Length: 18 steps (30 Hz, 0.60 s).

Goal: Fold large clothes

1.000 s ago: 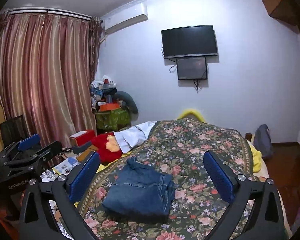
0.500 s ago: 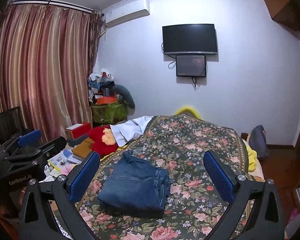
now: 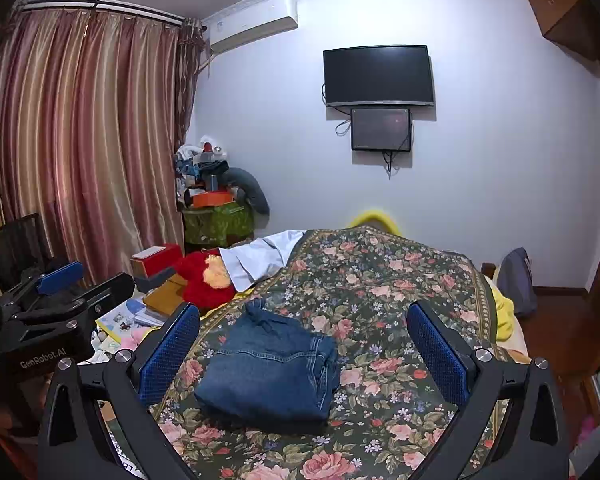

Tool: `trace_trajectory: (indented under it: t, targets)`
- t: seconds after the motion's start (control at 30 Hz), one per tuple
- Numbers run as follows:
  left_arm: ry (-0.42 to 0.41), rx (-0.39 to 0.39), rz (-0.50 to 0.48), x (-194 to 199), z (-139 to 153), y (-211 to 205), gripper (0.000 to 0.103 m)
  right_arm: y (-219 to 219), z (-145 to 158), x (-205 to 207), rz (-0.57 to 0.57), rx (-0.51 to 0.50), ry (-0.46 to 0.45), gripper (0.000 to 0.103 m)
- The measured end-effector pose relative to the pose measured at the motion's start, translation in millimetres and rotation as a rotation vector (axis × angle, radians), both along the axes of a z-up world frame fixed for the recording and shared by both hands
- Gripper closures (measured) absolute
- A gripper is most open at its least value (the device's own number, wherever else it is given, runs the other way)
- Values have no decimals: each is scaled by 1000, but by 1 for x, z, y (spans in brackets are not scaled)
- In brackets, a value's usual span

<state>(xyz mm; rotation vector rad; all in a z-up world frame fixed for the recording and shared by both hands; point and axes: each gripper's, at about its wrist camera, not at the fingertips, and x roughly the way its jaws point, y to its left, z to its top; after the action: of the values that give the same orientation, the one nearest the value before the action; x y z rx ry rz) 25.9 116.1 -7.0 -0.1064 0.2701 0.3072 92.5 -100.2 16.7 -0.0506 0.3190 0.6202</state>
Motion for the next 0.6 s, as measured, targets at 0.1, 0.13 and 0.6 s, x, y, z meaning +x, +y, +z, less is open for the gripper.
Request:
trace_trajectory:
  t: [0.1,0.13,0.6]
  targets:
    - [3,-1,2,1,-1,-1,4,0,-1,0,0,2,2,0]
    - [3,-3,3,1,-1,-1,4,0,-1,0,-1,2,2,0]
    - [9,-12,3,6,-2,-3,4,-3,0,4,-11,13,20,0]
